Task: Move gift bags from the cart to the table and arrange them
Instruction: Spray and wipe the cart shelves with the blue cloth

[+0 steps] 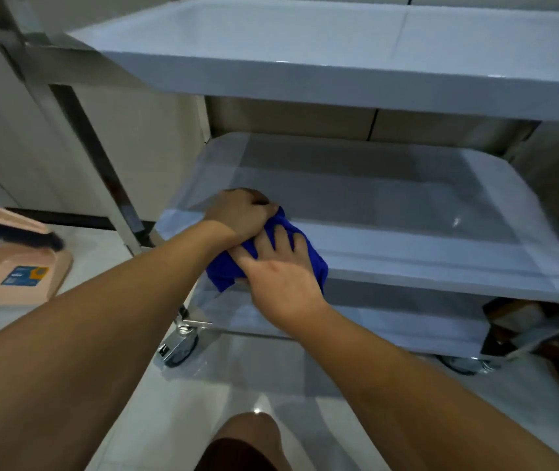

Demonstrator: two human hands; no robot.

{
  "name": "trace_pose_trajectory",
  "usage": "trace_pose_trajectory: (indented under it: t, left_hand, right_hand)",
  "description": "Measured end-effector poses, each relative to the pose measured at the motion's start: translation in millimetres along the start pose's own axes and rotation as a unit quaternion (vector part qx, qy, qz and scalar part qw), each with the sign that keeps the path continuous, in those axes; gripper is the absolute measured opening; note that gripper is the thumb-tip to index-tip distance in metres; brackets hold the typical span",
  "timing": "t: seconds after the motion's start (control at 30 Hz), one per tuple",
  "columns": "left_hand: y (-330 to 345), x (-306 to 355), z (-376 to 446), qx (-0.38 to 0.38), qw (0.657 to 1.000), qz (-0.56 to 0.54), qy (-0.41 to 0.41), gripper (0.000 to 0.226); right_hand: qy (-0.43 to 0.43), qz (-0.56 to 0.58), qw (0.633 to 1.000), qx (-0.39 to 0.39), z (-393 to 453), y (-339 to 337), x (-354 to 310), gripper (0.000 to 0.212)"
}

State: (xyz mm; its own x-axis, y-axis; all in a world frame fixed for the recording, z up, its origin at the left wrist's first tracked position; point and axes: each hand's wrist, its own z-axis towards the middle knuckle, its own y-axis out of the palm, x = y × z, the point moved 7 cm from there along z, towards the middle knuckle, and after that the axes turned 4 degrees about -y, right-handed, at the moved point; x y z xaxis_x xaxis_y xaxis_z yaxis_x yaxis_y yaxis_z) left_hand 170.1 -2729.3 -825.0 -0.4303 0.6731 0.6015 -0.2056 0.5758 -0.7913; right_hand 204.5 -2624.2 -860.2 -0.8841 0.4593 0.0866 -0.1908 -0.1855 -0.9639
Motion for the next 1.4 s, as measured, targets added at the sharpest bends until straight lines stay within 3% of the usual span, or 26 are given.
trace_pose_trajectory:
  t: [0.17, 0.37, 0.5, 0.6, 0.7, 0.87, 1.03, 1.2, 1.4]
  left_hand:
    - [62, 63, 5, -0.069, 0.996, -0.018, 0.05, 0.035]
    - [113, 125, 14, -0.014, 0.988, 0.089, 0.126, 0.047]
    - [159, 169, 0, -0.021, 0.966, 0.155, 0.208, 0.043]
    - [188, 192, -9, -0.037, 0.954, 0.226, 0.193, 0.049]
    - [206, 208, -10, -0.05, 0.945, 0.264, 0.187, 0.054]
    - [219, 213, -11, -0.01, 0.932, 0.311, 0.187, 0.057]
    - [218, 216, -15, -0.01, 0.926, 0.332, 0.177, 0.055]
    - [195, 221, -2, -0.015, 0.935, 0.291, 0.203, 0.053]
    - [181, 197, 42, -0.032, 0.949, 0.29, 0.117, 0.063]
  right_hand:
    - [0.047, -0.034, 0.998, 0.036, -66, -5, 80, 0.081]
    - [0.143, -0.065, 0.987, 0.033, -164, -12, 197, 0.087]
    - [0.217, -0.024, 0.976, -0.018, -220, -20, 265, 0.084]
    - [0.269, 0.02, 0.962, -0.036, -252, -30, 306, 0.085]
    - [0.333, 0.09, 0.938, -0.007, -274, -40, 334, 0.088]
    - [0.373, 0.121, 0.92, 0.028, -263, -44, 342, 0.083]
    - [0.413, 0.079, 0.904, -0.076, -230, -29, 362, 0.089]
    - [0.41, 0.08, 0.905, -0.084, -204, -22, 372, 0.09]
    - [0.385, 0.066, 0.918, -0.07, -157, -7, 418, 0.091]
